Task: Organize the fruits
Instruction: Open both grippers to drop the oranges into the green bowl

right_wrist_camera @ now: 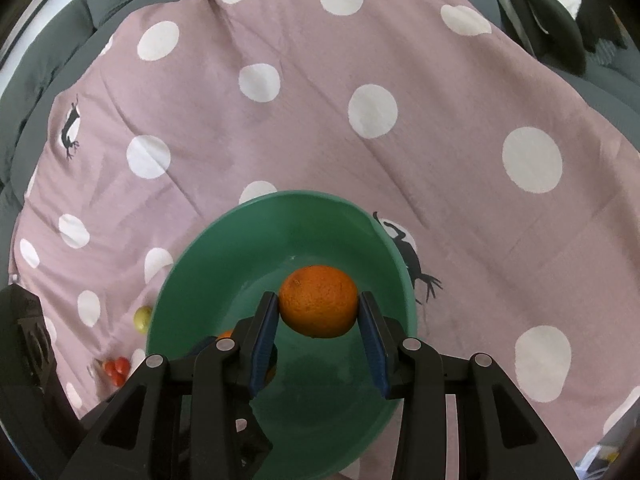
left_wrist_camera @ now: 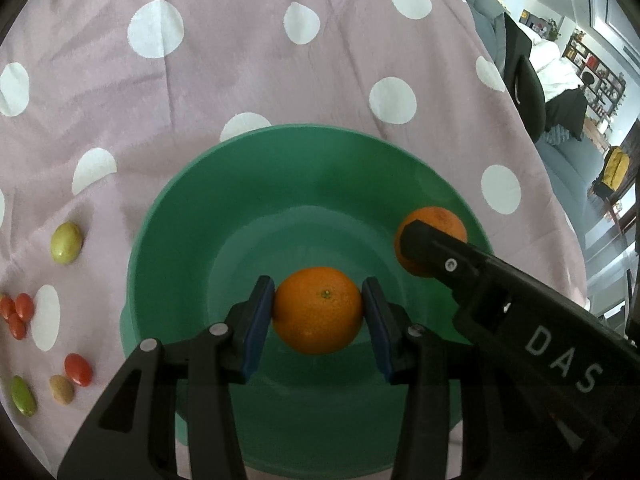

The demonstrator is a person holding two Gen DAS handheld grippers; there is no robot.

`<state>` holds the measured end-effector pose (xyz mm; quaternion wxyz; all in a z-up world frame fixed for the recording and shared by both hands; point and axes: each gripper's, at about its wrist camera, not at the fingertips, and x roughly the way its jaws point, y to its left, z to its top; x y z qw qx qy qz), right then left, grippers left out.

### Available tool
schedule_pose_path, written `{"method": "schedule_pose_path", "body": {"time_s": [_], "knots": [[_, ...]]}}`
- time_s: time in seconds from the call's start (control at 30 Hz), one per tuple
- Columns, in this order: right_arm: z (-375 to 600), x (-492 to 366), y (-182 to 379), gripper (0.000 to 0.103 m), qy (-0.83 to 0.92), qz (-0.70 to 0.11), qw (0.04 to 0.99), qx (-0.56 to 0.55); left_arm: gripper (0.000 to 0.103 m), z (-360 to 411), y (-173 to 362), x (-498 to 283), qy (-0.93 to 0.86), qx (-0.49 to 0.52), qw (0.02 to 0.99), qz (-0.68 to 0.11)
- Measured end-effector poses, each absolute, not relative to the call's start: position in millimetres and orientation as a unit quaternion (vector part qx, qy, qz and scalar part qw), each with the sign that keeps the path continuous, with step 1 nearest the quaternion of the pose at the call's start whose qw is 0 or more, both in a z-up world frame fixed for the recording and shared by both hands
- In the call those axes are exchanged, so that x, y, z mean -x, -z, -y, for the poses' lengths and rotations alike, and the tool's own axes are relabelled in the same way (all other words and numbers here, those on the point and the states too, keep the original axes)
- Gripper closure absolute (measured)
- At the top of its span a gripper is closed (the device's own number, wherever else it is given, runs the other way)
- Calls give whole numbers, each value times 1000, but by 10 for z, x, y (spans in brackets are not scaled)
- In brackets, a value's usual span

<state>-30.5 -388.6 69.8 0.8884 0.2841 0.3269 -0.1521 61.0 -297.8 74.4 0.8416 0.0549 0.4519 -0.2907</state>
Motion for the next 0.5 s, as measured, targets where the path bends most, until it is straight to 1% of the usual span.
{"method": "schedule_pose_path", "body": {"time_s": [0.03, 0.07, 0.1, 0.13, 0.2, 0.33, 0.43, 0.5], "knots": [[3877, 302, -700, 60, 152, -329, 889, -279, 56, 2968, -762, -592, 293, -57, 840, -453], [3873, 303, -700, 60, 153, -330, 890, -276, 50, 2943, -792, -570, 295, -53, 843, -447], [3869, 304, -707, 58, 156, -329, 890, -274, 39, 2882, -850, -539, 296, -42, 849, -436], [3865, 310, -715, 53, 156, -326, 892, -272, 37, 2825, -899, -515, 293, -37, 854, -428], [3839, 349, -768, 47, 145, -310, 900, -272, 32, 2721, -982, -481, 290, -33, 862, -415], [3758, 395, -879, 46, 128, -284, 912, -268, 27, 2301, -1174, -413, 273, -3, 880, -390], [3639, 366, -947, 46, 118, -275, 920, -252, 26, 1812, -1251, -385, 239, 31, 891, -383], [3537, 335, -986, 46, 109, -272, 925, -240, 26, 1574, -1275, -370, 216, 36, 899, -380]]}}
